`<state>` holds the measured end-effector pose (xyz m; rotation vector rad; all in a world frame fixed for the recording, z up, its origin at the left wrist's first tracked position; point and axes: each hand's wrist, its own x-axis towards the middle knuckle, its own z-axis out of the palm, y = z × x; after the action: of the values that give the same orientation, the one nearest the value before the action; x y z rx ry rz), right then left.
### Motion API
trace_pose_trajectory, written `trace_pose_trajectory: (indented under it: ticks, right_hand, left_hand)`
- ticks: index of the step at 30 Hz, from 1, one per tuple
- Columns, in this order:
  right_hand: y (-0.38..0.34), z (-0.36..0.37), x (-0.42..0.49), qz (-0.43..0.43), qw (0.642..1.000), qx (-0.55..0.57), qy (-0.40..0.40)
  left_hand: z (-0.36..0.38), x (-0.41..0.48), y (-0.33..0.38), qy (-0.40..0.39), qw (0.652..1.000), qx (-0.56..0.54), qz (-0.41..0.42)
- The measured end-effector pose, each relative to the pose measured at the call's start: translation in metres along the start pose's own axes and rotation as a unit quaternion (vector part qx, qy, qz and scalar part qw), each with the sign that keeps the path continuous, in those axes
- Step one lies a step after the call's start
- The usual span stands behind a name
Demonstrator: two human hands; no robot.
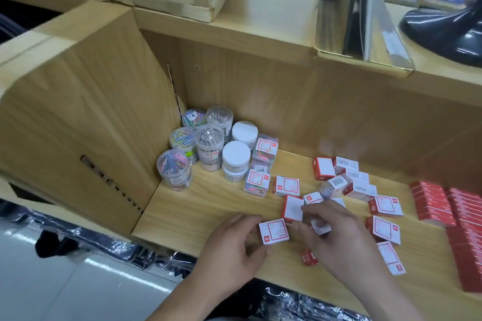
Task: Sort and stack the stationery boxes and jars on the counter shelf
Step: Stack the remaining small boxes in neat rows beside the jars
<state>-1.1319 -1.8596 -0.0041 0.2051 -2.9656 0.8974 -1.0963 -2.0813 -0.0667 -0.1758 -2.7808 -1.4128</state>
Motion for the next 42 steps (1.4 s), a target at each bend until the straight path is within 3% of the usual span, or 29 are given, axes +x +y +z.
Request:
trace_pose_trajectory:
  ticks: [6, 10, 16, 21, 24, 31, 37, 40, 42]
  right_hand:
    - [-0.014, 0.008, 0.011, -0.009, 1.0, -0.018, -0.02]
    - [-0.028, 0.025, 0.034, -0.081, 0.995, -0.053, -0.033]
    - [-0.047, 0.063, 0.065, -0.181, 0.974, -0.127, -0.046]
    - [-0.046, 0.061, 0.067, -0.162, 0.969, -0.145, -0.117]
    - [-0.049, 0.05, 0.057, -0.14, 0.976, -0.092, -0.138]
    - [-0.026, 0.0, 0.007, -0.097, 0.993, -0.049, -0.055]
    - [0.035, -0.043, 0.004, 0.101, 0.994, -0.022, 0.036]
    - [0.046, -0.053, 0.009, 0.123, 0.991, -0.016, 0.045]
    - [0.05, -0.056, 0.007, 0.132, 0.99, 0.014, 0.048]
  left_hand:
    - [-0.009, 0.006, -0.001, 0.058, 0.995, -0.071, -0.041]
    - [-0.027, 0.027, -0.009, 0.099, 0.994, -0.04, -0.04]
    - [-0.044, 0.047, -0.02, 0.081, 0.994, -0.035, -0.066]
    - [-0.047, 0.046, -0.025, 0.099, 0.992, -0.048, -0.067]
    - [-0.039, 0.041, -0.017, 0.128, 0.991, -0.024, -0.018]
    - [-0.01, 0.039, 0.024, -0.026, 0.996, -0.029, 0.08]
    - [0.03, 0.104, 0.072, -0.027, 0.992, 0.053, 0.109]
    - [0.059, 0.138, 0.093, -0.075, 0.979, 0.166, 0.091]
    - [0.07, 0.146, 0.094, -0.087, 0.981, 0.162, 0.067]
